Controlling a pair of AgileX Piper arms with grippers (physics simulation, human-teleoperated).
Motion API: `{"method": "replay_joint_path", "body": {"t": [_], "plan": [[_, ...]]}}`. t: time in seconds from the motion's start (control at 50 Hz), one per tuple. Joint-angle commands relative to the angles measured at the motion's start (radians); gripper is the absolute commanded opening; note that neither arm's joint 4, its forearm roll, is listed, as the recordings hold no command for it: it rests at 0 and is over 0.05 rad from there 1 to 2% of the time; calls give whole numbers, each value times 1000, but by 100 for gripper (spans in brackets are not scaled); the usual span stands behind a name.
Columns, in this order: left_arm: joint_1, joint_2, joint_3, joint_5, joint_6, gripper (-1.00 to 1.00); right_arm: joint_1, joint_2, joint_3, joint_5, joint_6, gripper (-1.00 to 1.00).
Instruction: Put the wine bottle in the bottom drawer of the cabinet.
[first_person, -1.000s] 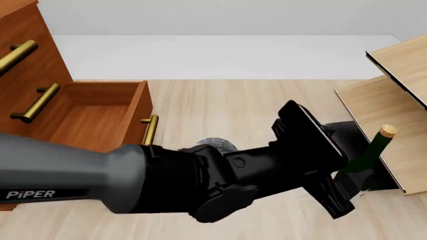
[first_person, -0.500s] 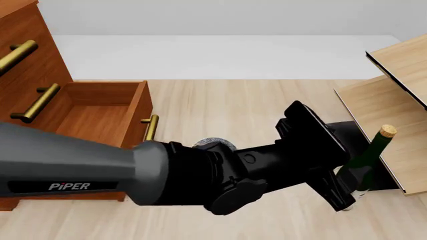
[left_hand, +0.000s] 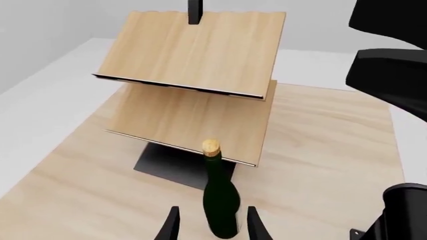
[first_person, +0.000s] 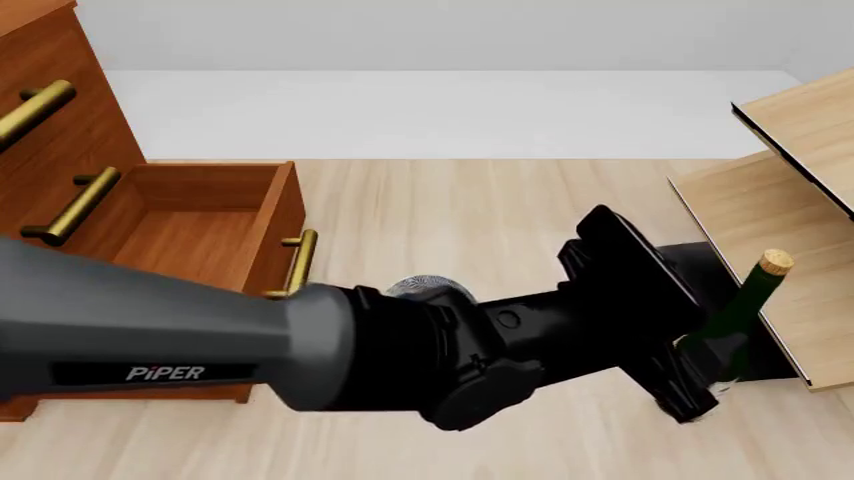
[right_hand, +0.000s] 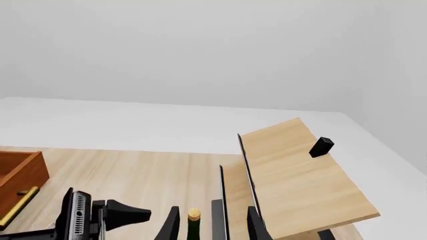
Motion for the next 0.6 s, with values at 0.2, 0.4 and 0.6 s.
{"method": "replay_joint_path", "body": {"t": [0.2, 0.4, 0.6], "plan": [[-20, 17, -14, -18, -13, 100, -3, 0, -6, 5, -1, 100], [-23, 58, -51, -40, -19, 100, 5, 0, 3, -2, 1, 100], [-18, 94, -99, -37, -19, 100, 3, 0, -4, 6, 2, 100]]}}
